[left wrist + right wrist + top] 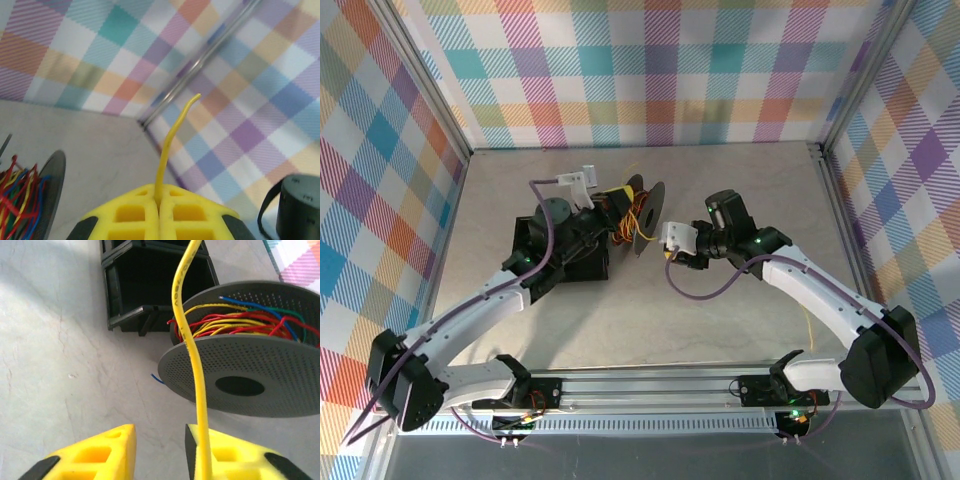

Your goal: Wrap the cables

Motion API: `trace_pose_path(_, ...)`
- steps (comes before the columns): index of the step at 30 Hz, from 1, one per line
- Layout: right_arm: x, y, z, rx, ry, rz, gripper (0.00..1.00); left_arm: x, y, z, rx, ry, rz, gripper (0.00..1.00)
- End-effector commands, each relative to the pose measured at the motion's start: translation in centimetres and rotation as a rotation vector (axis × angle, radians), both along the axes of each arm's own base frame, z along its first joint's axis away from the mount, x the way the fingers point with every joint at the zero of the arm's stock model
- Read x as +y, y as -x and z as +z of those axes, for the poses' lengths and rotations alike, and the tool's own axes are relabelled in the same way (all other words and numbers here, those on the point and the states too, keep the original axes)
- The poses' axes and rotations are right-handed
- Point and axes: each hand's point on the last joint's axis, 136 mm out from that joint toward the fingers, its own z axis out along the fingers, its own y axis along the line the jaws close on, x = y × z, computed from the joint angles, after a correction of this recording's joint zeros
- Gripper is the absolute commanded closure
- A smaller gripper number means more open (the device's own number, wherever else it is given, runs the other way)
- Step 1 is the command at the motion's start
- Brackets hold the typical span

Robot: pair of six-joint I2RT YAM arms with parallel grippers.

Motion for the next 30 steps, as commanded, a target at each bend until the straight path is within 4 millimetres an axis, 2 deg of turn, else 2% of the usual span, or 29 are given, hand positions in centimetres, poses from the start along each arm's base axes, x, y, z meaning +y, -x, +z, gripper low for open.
trace_pose_path(1,1.3,1.2,1.8,0.053,-0.126,0.038,0.56,0.8,-0.1,7.2,-0.201,0.242,0.065,1.00)
trace_pose_path(6,1.6,1.2,3.2,0.029,-0.174,0.039,0.51,-0.9,-0.2,6.1,-0.178,0.215,0.036,1.00)
trace_pose_path(14,2.5,0.5,6.4,-0.015,-0.280,0.007,0.52,-1.8,-0.1,4.5,-0.143,0.208,0.026,1.00)
trace_pose_path(20,3.2,0.4,7.1,-0.019,-0.301,-0.002,0.68,-2.1,0.0,3.5,-0.121,0.197,0.031,1.00)
trace_pose_path(23,3.3,0.3,6.9,-0.018,-0.294,-0.011,0.82,-2.1,0.0,3.3,-0.111,0.202,0.036,1.00)
trace_pose_path(25,2.9,-0.5,6.6,-0.005,-0.284,-0.075,0.94,-1.8,0.0,3.1,-0.100,0.208,0.052,1.00)
trace_pose_path(27,1.9,-2.5,6.5,0.011,-0.272,-0.219,1.00,-0.9,-0.2,2.4,-0.081,0.214,0.096,1.00)
trace_pose_path(30,0.9,-3.4,6.5,0.069,-0.291,-0.329,1.00,0.7,-0.4,1.4,-0.055,0.244,0.167,1.00)
